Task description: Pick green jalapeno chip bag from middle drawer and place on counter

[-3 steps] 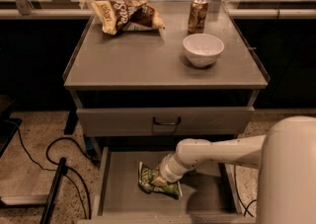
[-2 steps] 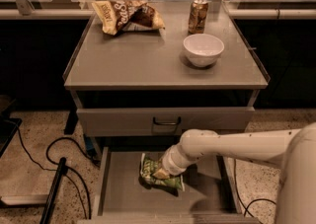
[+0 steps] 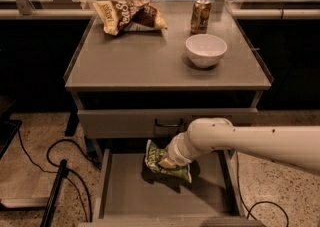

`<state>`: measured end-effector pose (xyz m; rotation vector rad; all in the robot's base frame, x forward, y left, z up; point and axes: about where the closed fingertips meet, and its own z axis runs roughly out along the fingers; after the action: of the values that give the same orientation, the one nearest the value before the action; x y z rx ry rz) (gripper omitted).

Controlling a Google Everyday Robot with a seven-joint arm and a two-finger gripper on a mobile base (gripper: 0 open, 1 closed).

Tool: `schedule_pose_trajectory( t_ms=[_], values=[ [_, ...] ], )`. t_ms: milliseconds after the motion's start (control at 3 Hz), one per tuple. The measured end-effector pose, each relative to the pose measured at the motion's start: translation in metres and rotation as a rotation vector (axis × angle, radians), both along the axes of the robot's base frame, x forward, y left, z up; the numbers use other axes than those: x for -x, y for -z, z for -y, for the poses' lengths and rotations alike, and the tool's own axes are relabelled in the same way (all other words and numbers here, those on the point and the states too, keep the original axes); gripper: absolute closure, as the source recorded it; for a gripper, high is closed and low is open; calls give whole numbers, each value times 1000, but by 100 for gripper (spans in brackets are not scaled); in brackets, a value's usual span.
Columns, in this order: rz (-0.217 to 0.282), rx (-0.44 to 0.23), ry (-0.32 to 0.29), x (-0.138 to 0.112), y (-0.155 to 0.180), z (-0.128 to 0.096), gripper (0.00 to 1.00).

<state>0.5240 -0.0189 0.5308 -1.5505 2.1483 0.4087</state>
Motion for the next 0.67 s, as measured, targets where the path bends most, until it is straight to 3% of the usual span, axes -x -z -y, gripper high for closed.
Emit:
schedule_pose_trajectory(
  t_ms=[667],
  values=[
    [-5,5,12,6,-10,4,100]
  ],
)
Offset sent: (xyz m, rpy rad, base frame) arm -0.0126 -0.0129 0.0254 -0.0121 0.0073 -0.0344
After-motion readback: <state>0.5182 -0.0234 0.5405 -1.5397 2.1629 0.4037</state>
